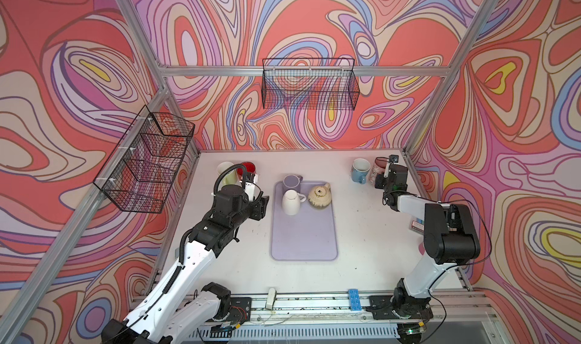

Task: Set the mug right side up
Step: 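Lower the pink mug beside the blue mug and open the right gripper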

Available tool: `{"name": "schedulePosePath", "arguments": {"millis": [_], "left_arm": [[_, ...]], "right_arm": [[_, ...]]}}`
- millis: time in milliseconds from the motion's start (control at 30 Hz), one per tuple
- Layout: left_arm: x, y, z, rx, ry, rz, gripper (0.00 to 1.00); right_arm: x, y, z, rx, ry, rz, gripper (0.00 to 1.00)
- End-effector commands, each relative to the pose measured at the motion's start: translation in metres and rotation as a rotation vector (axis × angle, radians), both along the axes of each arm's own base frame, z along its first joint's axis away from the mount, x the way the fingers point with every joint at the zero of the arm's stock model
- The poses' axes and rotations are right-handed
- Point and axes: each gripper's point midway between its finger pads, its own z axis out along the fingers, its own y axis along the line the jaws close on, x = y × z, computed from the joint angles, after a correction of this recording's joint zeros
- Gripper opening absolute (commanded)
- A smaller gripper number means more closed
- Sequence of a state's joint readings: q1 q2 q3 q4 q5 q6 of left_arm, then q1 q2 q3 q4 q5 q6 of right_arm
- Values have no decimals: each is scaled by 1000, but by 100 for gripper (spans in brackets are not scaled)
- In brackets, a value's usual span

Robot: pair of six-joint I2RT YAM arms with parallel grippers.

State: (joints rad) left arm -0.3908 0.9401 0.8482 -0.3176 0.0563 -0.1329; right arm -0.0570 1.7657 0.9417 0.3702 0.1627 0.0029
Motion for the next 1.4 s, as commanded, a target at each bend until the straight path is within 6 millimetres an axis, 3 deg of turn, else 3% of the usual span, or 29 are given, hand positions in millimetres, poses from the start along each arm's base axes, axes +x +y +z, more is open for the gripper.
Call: {"name": "schedulePosePath", "arguments": {"millis": [0,33,133,933,1100,1367], "left_arm": [[2,-1,-1,6,-6,-14,65],[2,-1,-2,6,-6,-14,65],[3,0,-2,7,-4,-13,65],[2,0,0,3,-9,-17,65],[2,-1,-2,5,1,-20,65],[1,-1,-2,3,3,-25,65]], "right_arm": [[13,0,33,-20,-144,15,0],[15,1,21,-17,-121,21,0],[17,4,14,-15,-110,36,0],[7,10,1,-9,-75,74,0],[5,14,4,-5,-78,95,10],[3,13,2,-13,-69,91,17]]}}
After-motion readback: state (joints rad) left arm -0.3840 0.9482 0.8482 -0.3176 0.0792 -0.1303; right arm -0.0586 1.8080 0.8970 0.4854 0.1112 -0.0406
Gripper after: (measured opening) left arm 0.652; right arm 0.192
